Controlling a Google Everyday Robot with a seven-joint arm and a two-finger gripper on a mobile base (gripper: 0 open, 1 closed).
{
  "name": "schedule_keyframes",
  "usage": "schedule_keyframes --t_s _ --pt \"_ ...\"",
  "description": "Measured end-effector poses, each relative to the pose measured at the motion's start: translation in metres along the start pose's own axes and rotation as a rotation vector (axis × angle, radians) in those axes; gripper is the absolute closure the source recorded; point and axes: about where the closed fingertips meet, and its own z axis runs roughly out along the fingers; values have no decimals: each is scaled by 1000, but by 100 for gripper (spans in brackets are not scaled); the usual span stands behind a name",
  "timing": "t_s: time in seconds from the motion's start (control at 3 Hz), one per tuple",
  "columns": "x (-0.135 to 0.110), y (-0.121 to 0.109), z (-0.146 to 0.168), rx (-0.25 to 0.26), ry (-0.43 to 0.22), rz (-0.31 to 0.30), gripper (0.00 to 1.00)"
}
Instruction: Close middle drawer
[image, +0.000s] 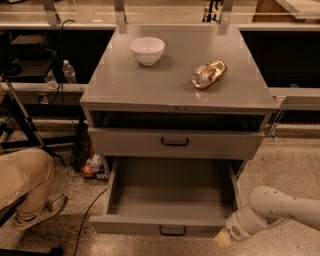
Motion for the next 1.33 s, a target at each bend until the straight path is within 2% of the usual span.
schedule_keyframes --t_s 0.33,0.67,1.33 --pt "0 0 0 0 0 0 100" --pt "-28 -8 1 35 -84 -32 100" --pt "-35 -15 4 42 -105 -49 100"
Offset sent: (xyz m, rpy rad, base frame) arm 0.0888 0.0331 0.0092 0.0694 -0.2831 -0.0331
